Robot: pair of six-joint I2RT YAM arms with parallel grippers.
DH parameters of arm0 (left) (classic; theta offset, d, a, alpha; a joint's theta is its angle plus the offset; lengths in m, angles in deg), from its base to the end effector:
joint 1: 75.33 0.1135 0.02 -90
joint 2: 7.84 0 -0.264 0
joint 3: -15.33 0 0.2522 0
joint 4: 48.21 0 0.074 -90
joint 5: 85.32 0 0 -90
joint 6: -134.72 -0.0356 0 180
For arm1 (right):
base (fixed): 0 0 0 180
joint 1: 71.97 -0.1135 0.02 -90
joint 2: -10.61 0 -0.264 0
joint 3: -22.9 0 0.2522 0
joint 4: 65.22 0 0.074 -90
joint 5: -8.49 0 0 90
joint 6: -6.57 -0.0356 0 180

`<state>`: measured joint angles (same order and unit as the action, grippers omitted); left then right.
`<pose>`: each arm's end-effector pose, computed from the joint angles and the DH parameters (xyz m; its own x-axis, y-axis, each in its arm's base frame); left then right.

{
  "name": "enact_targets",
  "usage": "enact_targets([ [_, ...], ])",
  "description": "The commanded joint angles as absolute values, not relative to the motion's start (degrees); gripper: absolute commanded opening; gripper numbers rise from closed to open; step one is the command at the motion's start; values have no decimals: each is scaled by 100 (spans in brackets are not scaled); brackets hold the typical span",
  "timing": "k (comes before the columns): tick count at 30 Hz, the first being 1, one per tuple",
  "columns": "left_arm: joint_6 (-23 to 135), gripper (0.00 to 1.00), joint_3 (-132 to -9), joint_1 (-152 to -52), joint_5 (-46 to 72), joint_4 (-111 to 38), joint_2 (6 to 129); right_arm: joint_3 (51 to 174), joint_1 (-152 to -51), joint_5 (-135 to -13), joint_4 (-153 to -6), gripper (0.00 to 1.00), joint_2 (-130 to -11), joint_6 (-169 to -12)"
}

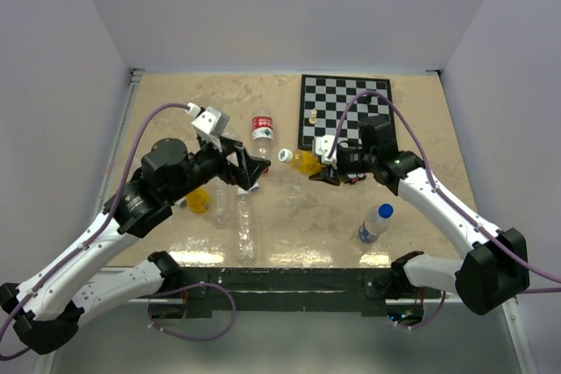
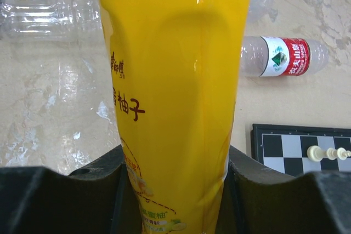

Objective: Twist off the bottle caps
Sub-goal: Unscrew the bottle cap from the plastic bottle.

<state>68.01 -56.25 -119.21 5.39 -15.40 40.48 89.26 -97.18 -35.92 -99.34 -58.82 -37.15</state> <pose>0.1325 -0.1280 0.3921 -0.3874 -0.1760 -0.9050 0.5974 0.6997 -0.3918 0.2225 0.1328 0.2874 0.2096 -0.4603 -0.8627 -0.9571 0.0840 -0.2773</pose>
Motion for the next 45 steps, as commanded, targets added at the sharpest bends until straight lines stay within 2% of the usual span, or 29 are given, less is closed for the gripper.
enact_targets([
  [1, 5423, 100, -5775, -11901, 1039, -1424, 3910, 9072, -9711, -3326, -9928, 0, -5882, -3536],
  [13, 3673, 100, -5486, -11901, 1795, -1546, 3515, 9098, -9711, -3115, -10166, 0, -5926, -3246],
  [45, 2952, 100, -5090, -11901, 2454, -1836, 3356, 9133, -9702, -2974, -10403, 0, -5988, -2982],
])
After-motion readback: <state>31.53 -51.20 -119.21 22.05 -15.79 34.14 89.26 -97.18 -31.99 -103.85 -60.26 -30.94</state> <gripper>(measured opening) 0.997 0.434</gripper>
